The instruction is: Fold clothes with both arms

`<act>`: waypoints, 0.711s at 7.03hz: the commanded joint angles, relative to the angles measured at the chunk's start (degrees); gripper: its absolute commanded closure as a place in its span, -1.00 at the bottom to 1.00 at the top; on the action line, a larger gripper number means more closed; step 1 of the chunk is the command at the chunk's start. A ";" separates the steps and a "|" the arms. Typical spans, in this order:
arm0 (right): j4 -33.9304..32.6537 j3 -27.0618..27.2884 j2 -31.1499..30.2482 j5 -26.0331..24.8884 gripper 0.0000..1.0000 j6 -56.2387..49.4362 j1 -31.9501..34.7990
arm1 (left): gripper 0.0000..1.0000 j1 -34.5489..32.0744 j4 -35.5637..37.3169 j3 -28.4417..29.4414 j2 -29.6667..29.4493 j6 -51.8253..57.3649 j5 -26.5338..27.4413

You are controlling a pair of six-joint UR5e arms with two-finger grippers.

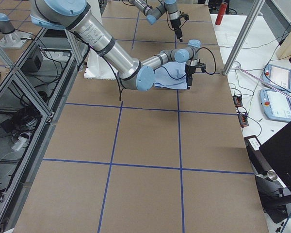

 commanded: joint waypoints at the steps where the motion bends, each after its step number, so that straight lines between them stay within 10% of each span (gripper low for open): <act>1: 0.24 0.03 0.32 0.06 -1.00 -0.58 0.72 | -1.00 0.00 0.00 0.00 0.14 0.00 -0.17; 5: -4.84 16.94 -8.16 5.13 -1.00 -5.82 7.73 | -1.00 -2.53 3.32 -8.23 8.46 7.43 -5.79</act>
